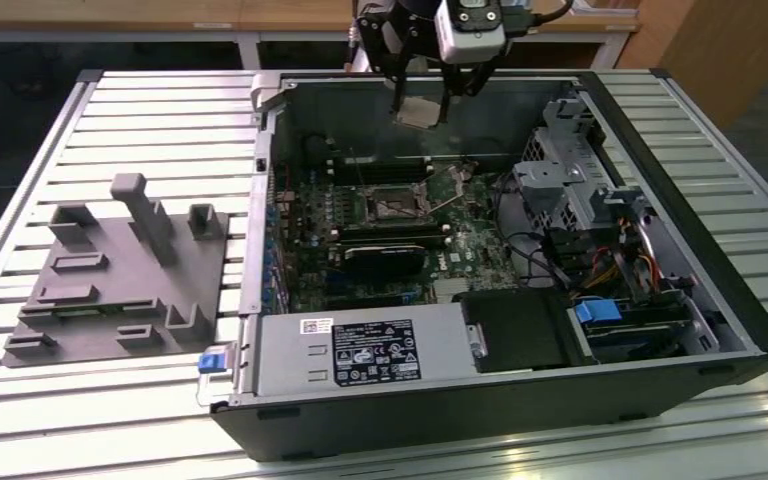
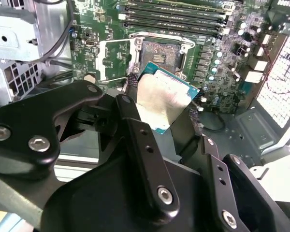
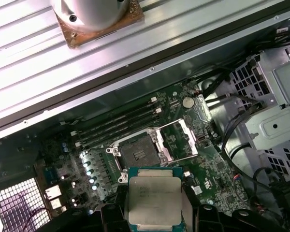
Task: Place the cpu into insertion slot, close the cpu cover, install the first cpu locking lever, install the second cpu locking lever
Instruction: 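Place the cpu into insertion slot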
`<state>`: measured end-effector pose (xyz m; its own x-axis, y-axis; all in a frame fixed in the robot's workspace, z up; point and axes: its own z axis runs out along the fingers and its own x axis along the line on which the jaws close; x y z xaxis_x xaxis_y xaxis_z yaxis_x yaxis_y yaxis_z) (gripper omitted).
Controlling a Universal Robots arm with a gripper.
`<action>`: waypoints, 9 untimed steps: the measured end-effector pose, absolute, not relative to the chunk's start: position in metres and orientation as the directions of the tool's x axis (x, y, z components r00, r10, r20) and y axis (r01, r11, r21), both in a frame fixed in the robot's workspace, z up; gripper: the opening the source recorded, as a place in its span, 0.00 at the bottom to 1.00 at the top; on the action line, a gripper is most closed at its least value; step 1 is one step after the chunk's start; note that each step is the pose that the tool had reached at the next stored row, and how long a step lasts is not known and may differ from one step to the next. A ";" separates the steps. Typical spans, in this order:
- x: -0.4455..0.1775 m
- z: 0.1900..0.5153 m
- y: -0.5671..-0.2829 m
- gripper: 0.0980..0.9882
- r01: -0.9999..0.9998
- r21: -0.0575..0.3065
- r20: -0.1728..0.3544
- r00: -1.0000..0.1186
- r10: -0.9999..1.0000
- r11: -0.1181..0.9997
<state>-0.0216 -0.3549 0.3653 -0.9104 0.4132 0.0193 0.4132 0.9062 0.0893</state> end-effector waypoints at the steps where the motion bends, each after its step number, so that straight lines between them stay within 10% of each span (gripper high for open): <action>1: -0.022 0.365 -0.355 0.48 0.418 0.089 0.019 -0.908 0.418 0.904; 9: -0.022 0.365 -0.355 0.48 0.459 0.089 0.019 -0.888 0.459 0.884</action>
